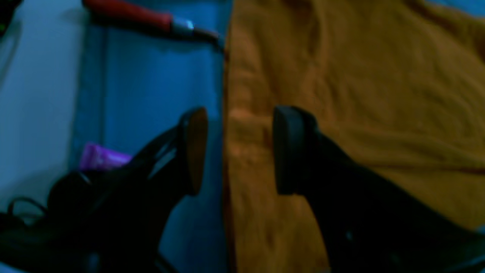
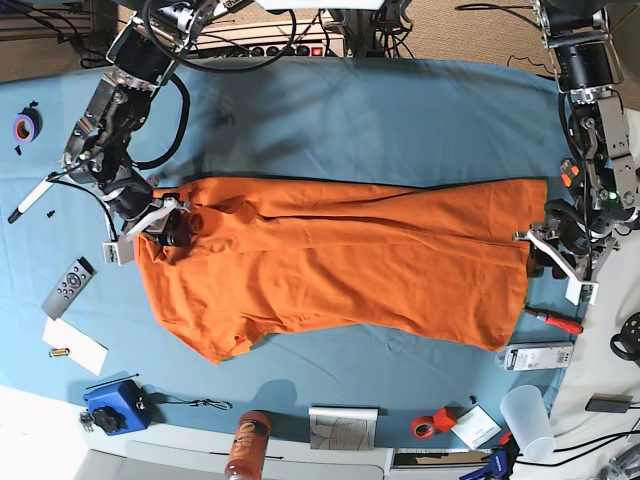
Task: Layout the t-shirt on the table in an organized manner, then fold the t-shirt properly
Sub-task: 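Fold the shirt edge inward with both grippers toward its middle, then open the right gripper and raise it off the shirt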
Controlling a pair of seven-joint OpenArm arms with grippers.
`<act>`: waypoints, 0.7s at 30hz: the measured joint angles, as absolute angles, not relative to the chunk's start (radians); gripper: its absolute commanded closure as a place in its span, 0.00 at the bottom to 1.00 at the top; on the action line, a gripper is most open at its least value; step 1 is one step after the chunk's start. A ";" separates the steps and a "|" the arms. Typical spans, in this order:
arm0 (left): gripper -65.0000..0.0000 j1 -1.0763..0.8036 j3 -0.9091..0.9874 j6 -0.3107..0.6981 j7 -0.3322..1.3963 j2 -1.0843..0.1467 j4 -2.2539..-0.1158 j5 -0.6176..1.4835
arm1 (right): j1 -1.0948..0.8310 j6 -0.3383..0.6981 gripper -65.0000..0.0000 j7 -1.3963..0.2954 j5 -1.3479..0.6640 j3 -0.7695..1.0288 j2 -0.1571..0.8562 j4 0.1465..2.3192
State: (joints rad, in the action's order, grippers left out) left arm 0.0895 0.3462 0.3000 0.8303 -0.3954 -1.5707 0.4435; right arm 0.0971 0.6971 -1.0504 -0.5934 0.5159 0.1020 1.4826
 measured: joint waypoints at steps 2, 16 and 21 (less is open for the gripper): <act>0.56 0.092 0.359 0.313 0.915 -0.394 -1.602 0.503 | 0.097 0.696 0.76 -1.071 -0.680 0.519 0.123 1.493; 0.56 -0.132 0.865 0.445 1.129 -0.392 -1.858 0.832 | 0.011 0.696 0.76 -1.308 -0.948 0.904 0.130 1.735; 0.56 -0.194 0.940 0.454 1.130 -0.393 -1.859 0.859 | -0.120 0.696 0.76 -1.307 -0.942 0.918 0.130 1.735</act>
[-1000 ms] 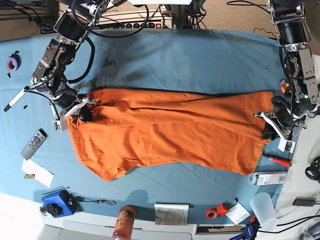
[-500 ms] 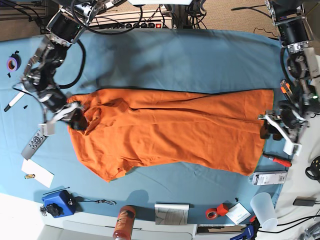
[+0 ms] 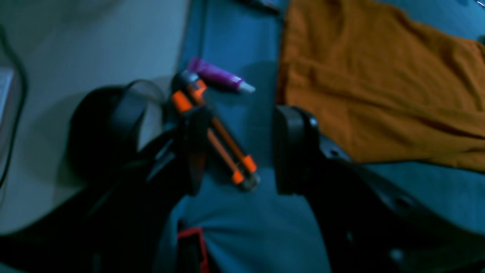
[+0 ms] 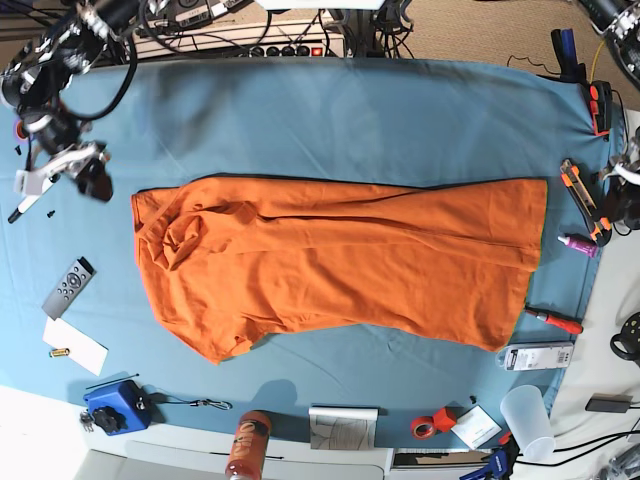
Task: Layout the t-shirt on the table in an organized manner, then fold the t-shirt properly
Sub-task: 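Open the right gripper and raise it off the shirt, then grasp the shirt's folded edge with both grippers at its two ends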
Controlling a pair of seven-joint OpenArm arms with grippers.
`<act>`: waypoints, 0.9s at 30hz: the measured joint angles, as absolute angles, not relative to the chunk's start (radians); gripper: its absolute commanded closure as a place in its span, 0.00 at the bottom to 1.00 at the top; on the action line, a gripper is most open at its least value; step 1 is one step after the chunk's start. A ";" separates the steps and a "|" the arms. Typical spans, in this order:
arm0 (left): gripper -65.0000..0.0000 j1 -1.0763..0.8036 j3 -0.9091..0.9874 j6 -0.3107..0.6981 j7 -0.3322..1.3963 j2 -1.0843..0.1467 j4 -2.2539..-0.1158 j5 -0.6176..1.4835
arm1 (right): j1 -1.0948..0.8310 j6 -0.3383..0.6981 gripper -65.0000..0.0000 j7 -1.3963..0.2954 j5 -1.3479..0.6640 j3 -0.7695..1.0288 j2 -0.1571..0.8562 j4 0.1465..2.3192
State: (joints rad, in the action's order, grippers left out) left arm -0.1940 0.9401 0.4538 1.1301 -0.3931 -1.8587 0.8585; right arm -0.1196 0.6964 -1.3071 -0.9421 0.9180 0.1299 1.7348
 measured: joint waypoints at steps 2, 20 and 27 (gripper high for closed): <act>0.56 -0.206 0.942 0.454 1.130 -0.393 -1.859 0.859 | -0.155 0.697 0.76 -1.302 -0.937 0.914 0.130 1.734; 0.56 -0.208 0.939 0.469 1.129 -0.391 -1.859 0.883 | 0.073 0.691 0.76 -1.155 -0.810 0.796 0.152 1.295; 0.56 -0.210 0.883 0.469 1.128 -0.361 -1.859 0.891 | 0.072 0.693 0.76 -1.135 -0.809 0.766 0.161 1.278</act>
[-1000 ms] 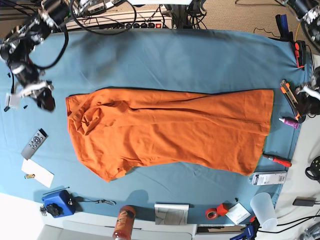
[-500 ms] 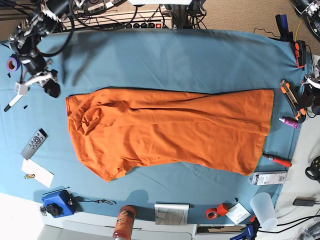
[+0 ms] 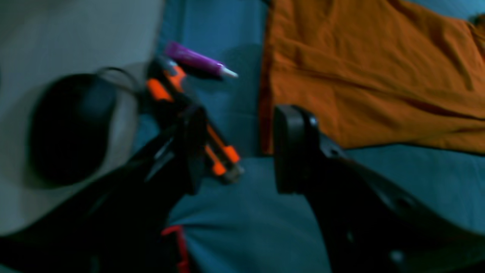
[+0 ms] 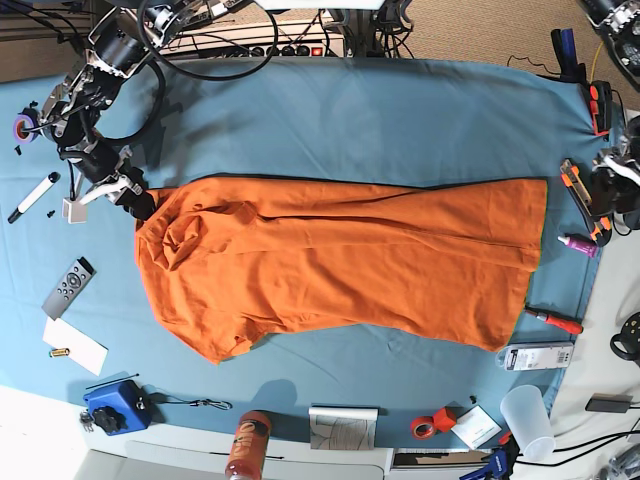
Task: Layout the t-shirt on the table in an organized manner, then fold the t-shirt properly
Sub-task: 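Grasp the shirt's folded edge with both grippers at its two ends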
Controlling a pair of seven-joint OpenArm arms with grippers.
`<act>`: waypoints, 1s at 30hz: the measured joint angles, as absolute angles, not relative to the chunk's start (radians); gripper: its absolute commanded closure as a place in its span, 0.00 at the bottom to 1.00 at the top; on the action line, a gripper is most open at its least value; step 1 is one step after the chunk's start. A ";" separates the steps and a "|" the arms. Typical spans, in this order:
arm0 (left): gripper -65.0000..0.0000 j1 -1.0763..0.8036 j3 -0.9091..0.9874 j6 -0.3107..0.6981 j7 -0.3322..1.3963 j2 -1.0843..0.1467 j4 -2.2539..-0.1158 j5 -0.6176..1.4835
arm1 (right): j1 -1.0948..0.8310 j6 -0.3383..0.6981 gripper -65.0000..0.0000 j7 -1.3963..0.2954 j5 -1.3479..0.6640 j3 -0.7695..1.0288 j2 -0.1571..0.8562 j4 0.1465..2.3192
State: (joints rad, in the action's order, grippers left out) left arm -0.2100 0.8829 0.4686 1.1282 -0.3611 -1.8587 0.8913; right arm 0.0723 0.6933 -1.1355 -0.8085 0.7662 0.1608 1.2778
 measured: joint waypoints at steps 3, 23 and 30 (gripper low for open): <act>0.56 -0.211 0.820 0.465 1.126 -0.302 -1.859 0.888 | 0.072 0.693 0.76 -1.137 -0.809 0.766 0.161 1.278; 0.50 -0.158 0.668 0.359 1.020 -0.233 -1.639 0.726 | 0.075 0.697 0.76 -1.174 -0.812 0.766 0.166 1.278; 0.55 -0.102 0.668 0.359 1.018 -0.233 -1.625 0.676 | 0.075 0.697 0.76 -1.174 -0.812 0.766 0.167 1.278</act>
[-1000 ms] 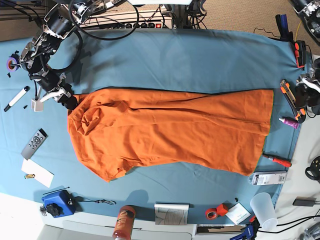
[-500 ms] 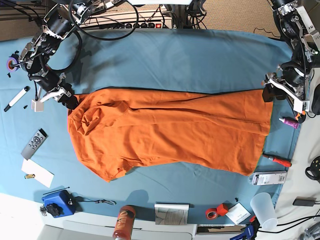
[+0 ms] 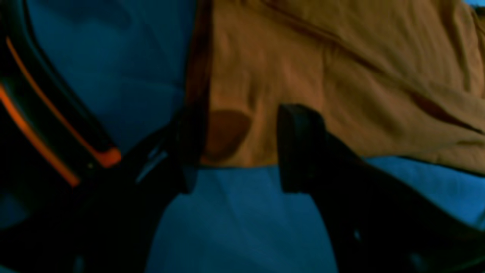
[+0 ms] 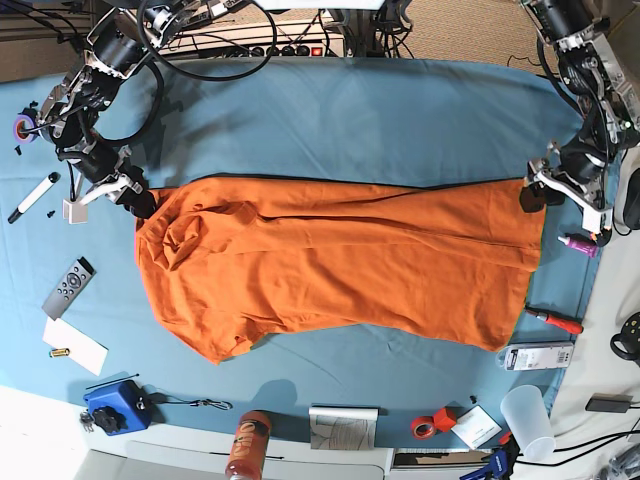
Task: Layout the t-shirt on the table in an organized manner, then fold the t-shirt properly
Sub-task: 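Grasp the shirt's folded edge with both grippers at its two ends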
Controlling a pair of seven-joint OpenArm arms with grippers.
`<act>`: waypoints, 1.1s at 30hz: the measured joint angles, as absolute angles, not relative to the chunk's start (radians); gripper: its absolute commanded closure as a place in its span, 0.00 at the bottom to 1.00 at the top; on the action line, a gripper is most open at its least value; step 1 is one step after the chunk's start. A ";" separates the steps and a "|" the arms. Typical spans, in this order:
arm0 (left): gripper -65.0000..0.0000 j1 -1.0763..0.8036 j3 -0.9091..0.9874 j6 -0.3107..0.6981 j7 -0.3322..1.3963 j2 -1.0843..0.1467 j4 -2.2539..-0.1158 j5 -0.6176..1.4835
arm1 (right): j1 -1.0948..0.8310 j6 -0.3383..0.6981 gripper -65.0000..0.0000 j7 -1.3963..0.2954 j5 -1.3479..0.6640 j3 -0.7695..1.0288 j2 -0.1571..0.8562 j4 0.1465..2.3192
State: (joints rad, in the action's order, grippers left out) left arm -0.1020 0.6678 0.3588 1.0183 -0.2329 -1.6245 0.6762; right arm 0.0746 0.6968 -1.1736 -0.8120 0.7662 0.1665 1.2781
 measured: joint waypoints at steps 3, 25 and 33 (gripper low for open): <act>0.58 -0.102 0.668 0.359 1.017 -0.233 -1.618 0.638 | 0.075 0.697 0.76 -1.174 -0.812 0.766 0.167 1.278; 1.00 -0.021 0.560 0.355 0.999 -0.235 -1.447 0.753 | 0.072 0.696 1.00 -1.192 -0.808 0.764 0.226 1.278; 1.00 -0.025 0.648 0.371 1.115 -0.236 -1.456 0.829 | 0.072 0.693 1.00 -1.219 -0.847 0.776 0.318 1.279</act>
